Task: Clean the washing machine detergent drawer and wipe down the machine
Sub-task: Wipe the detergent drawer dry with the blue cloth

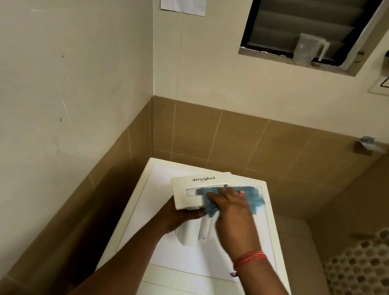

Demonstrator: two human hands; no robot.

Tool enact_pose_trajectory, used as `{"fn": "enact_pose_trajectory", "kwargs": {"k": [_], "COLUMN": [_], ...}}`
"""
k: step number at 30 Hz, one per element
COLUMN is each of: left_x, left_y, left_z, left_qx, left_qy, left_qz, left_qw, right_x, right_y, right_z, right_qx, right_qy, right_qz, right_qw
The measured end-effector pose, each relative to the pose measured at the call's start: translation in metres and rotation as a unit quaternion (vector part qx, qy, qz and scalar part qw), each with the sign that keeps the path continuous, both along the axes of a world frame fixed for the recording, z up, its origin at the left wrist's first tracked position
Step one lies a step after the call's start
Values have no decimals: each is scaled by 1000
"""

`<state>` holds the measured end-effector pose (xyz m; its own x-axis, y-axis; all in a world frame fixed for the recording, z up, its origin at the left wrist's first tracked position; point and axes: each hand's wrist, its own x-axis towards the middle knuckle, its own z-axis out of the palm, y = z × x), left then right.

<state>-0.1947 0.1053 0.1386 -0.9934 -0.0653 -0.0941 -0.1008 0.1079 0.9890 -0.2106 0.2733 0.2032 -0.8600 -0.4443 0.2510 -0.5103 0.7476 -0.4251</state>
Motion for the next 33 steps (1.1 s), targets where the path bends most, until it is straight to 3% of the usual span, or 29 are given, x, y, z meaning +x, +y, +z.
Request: {"fn": "enact_pose_trajectory", "kwargs": {"k": [4, 7, 10, 12, 15, 20, 24, 28, 31, 32, 33], "left_x": [15, 8, 1, -1, -1, 4, 6, 5, 9, 7, 18], "left_y": [-7, -8, 0, 0, -2, 0, 1, -3, -5, -1, -4], "left_z": [-8, -9, 3, 0, -6, 4, 0, -2, -2, -4, -7], "left_qx": [-121, -61, 21, 13, 2, -2, -5, -22, -30, 8, 2], "left_qy": [-31, -46, 5, 12, 7, 4, 12, -3, -56, -77, -52], "left_qz": [-51, -16, 3, 9, 12, 7, 2, 16, 32, 54, 47], "left_qw": [991, 997, 1000, 1000, 1000, 1000, 1000, 1000, 998, 996, 998], "right_x": [28, 19, -4, -15, -22, -62, -84, -70, -51, -43, -35], "right_y": [-52, -40, 5, 35, 43, 4, -30, -64, -91, -99, -106], "right_z": [4, 2, 9, 14, 21, 31, 35, 27, 18, 16, 15], "right_qx": [77, 44, -38, -52, -2, 48, 110, 182, 166, 155, 147], "right_qy": [-26, -25, -52, -54, -52, -146, -169, -148, -133, -124, -120], "right_qz": [125, 154, 77, 3, -29, -50, -55, 2, 75, 96, 115], "right_qw": [989, 987, 995, 997, 998, 987, 978, 972, 974, 975, 975]}}
